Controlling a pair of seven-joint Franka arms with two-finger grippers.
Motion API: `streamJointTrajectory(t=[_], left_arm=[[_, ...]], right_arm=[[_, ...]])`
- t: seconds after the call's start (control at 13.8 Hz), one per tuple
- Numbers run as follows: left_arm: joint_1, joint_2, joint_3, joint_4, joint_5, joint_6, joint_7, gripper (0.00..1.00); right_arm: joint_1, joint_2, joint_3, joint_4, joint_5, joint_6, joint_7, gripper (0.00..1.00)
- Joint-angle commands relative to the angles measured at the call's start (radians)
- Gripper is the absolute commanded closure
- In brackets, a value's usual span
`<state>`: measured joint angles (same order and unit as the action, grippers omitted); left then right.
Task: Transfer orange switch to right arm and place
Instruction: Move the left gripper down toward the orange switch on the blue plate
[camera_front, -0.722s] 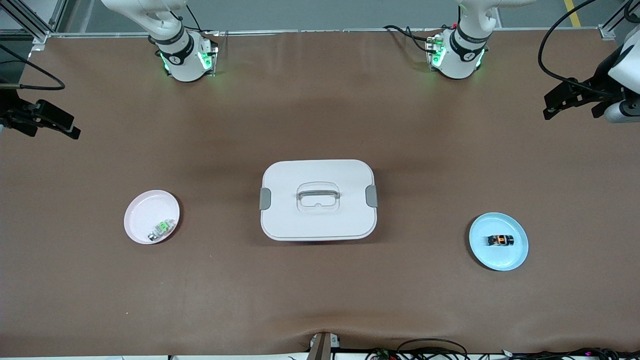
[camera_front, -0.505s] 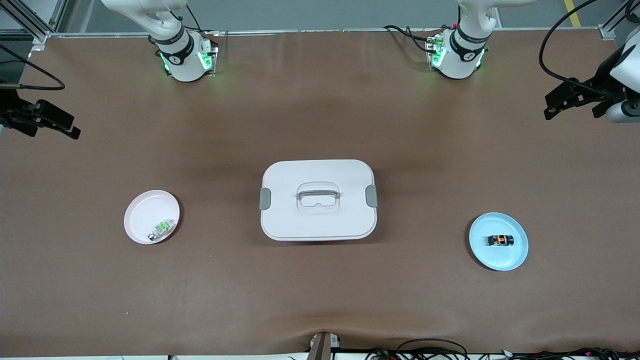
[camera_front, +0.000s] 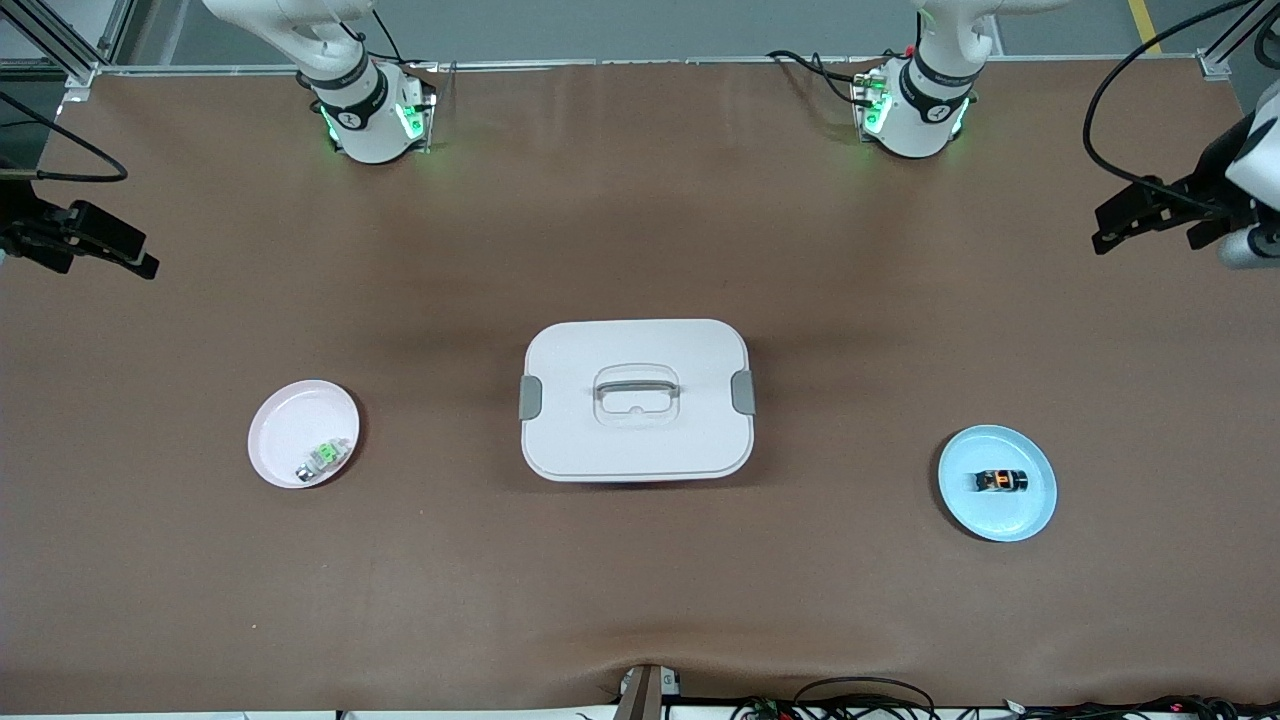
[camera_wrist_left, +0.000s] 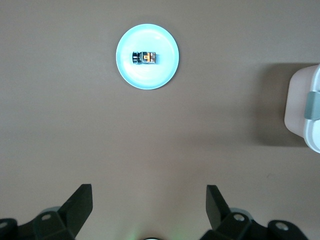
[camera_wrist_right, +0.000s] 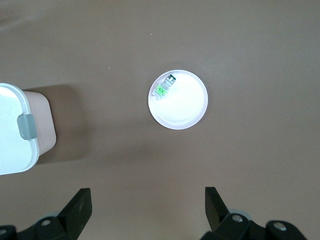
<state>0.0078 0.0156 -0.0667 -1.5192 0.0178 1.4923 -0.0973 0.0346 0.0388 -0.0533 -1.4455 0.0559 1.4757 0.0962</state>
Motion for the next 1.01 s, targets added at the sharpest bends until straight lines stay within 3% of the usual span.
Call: streamJointTrajectory(t=[0.0, 0.29, 0.94], left_arm=[[0.024, 0.059, 0.002, 0.005, 0.002, 0.057, 0.022, 0.00], [0.032, 0.150, 0.001, -0.079, 0.005, 0.247, 0.041, 0.00], [0.035, 0.391, 0.002, -0.081, 0.042, 0.514, 0.039, 0.00]], right_arm=[[-0.010, 0.006, 0.006, 0.014, 0.002, -0.003, 0.011, 0.00], [-0.012, 0.006, 0.006, 0.016, 0.004, 0.001, 0.010, 0.00], [-0.012, 0.006, 0.006, 0.016, 0.005, 0.003, 0.010, 0.00]])
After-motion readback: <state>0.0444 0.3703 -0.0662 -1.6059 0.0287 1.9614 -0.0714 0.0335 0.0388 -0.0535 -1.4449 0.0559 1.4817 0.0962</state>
